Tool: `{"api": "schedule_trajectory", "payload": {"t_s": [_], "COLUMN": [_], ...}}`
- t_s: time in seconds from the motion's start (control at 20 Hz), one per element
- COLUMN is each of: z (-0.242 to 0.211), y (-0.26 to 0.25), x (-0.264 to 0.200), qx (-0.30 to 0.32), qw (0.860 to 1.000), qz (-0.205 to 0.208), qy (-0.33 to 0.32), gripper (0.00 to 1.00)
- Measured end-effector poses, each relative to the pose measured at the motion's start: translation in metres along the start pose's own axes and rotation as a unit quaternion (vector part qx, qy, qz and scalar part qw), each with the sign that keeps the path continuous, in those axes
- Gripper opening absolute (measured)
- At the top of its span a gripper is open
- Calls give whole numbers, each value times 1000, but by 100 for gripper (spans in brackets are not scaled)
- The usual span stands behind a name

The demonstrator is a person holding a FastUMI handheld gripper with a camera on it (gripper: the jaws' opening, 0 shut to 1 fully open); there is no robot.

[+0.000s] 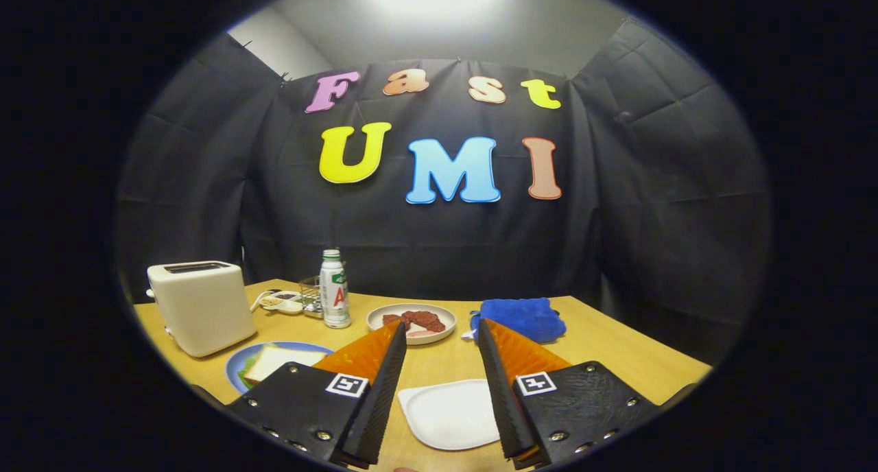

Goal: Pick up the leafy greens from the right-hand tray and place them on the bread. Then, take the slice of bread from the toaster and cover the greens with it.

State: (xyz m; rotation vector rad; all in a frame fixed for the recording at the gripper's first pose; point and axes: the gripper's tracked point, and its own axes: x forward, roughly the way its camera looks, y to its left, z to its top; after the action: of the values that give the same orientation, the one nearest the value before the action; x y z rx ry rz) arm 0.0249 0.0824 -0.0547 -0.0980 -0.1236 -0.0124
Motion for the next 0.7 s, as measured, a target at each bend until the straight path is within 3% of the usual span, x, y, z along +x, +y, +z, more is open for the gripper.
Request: {"api": "schedule_trajectory", "payload": {"t_s": [0.3, 0.45, 0.7], "z": [-7, -26, -22], "y": [-68, -108, -182], "x": [20, 28, 32], "qx": [20, 30, 23], "qw": [999, 999, 1000], "qz": [24, 27, 5], "qy": [-17, 4, -13], "gripper": [64, 64, 64]}}
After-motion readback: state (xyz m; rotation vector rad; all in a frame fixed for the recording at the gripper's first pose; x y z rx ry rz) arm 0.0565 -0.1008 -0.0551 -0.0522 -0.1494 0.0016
